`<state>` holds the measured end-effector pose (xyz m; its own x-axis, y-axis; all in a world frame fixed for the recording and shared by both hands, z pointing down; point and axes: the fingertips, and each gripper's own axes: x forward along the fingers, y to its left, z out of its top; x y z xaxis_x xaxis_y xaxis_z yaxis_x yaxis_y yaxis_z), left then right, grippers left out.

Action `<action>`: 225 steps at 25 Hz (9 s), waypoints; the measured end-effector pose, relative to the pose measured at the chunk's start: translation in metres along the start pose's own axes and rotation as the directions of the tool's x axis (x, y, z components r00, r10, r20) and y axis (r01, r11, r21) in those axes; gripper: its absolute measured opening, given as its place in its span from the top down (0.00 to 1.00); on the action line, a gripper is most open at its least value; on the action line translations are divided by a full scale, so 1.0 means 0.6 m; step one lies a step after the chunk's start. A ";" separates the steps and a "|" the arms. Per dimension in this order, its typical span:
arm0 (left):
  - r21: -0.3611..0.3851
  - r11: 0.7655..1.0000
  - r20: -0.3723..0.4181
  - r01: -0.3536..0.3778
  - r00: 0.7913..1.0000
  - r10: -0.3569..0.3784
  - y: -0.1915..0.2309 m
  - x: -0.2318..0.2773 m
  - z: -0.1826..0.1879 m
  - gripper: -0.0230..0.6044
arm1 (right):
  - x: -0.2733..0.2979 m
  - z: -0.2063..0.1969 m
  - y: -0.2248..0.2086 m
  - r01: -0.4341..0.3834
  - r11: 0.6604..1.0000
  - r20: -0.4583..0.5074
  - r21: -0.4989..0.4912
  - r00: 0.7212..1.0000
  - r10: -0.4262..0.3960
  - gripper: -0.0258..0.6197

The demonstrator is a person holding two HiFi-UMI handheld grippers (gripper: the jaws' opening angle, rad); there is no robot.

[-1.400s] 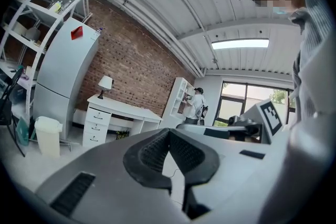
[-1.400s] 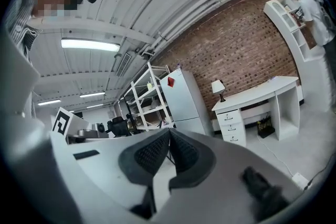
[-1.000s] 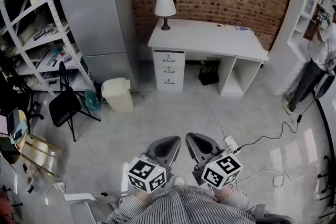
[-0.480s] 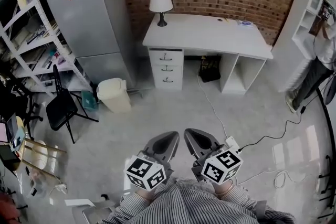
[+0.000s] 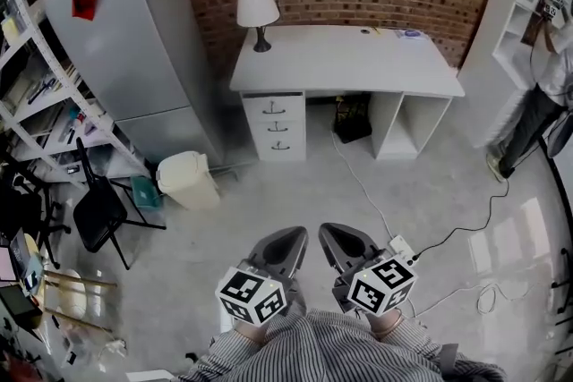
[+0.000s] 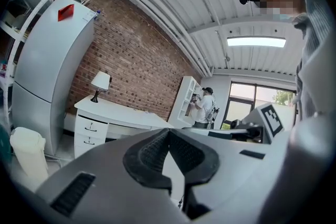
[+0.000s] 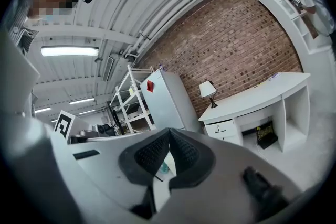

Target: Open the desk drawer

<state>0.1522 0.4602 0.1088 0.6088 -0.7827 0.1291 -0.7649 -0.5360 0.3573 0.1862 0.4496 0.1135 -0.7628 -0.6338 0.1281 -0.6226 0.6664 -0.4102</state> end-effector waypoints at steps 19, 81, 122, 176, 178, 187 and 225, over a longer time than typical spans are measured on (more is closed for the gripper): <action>0.050 0.993 -0.026 0.110 0.994 -0.109 0.352 0.141 0.183 0.95 | 0.395 0.127 -0.072 0.090 0.994 0.074 -0.067 0.994 -0.085 0.93; -0.096 0.995 -0.122 -0.009 0.993 -0.003 0.786 0.614 0.278 0.95 | 0.874 0.251 -0.517 0.019 0.997 -0.096 0.073 0.995 -0.012 0.93; -0.308 0.944 -0.280 -0.122 0.959 0.032 0.972 0.608 0.146 0.95 | 0.933 0.110 -0.607 0.210 0.932 -0.263 0.296 0.956 -0.132 0.93; -0.625 0.752 -0.342 -0.212 0.939 -0.019 1.150 0.704 -0.259 0.95 | 1.048 -0.274 -0.801 0.223 0.723 -0.283 0.654 0.958 -0.039 0.93; -0.643 0.735 -0.331 -0.215 0.944 -0.014 1.153 0.706 -0.262 0.95 | 1.050 -0.281 -0.801 0.223 0.713 -0.274 0.664 0.961 -0.045 0.93; -0.685 0.697 -0.313 -0.212 0.950 -0.018 1.174 0.721 -0.287 0.94 | 1.063 -0.320 -0.833 0.272 0.660 -0.275 0.701 0.956 -0.101 0.93; -0.797 0.578 -0.161 -0.177 0.984 0.080 1.257 0.756 -0.294 0.80 | 1.115 -0.332 -0.897 0.126 0.563 -0.060 0.817 0.989 -0.135 0.75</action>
<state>-0.1114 -0.2431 0.5997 0.5720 -0.7617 0.3045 -0.3823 0.0809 0.9205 -0.0238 -0.2550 0.5997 -0.6811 -0.6931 0.2361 -0.3041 -0.0255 -0.9523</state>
